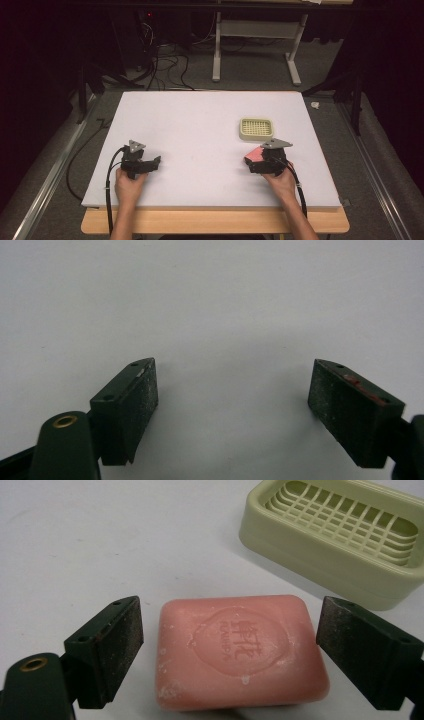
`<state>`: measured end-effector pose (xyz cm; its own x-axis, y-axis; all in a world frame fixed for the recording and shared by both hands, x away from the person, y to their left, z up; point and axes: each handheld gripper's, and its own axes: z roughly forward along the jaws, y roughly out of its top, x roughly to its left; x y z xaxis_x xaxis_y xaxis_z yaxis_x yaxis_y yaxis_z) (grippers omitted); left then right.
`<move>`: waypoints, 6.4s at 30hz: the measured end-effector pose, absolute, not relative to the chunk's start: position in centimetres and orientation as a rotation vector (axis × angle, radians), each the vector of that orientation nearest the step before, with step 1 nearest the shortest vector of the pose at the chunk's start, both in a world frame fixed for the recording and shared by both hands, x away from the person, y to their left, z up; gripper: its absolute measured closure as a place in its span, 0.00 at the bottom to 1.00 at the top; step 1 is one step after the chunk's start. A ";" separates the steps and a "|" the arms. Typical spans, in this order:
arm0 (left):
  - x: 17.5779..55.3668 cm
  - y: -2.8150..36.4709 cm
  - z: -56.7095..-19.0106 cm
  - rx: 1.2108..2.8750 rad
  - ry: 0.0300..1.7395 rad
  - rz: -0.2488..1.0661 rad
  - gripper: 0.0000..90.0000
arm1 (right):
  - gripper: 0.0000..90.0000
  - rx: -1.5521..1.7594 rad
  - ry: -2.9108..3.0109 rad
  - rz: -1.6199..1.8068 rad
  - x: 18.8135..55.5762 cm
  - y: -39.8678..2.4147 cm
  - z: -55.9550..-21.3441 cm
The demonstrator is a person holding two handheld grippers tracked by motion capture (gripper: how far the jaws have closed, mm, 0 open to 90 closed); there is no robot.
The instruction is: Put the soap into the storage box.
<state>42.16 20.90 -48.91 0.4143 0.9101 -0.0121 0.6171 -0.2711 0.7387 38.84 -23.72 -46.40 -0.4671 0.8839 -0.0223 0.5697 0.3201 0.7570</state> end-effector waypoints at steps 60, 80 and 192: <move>42.2 20.9 -48.9 1.997 1.292 0.556 0.23 | 0.15 1.328 2.205 0.920 39.4 -24.0 -46.9; 42.2 20.9 -48.9 1.996 1.292 0.556 0.23 | 0.15 1.315 2.187 1.030 38.6 -24.8 -44.5; 42.2 20.9 -48.9 1.996 1.292 0.555 0.23 | 0.15 1.633 2.055 0.873 50.4 -24.3 -44.9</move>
<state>42.17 20.91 -48.91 0.4145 0.9100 -0.0131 0.6174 -0.2706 0.7386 50.42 -24.28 -44.94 -0.2578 0.9623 0.0869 0.7307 0.1353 0.6691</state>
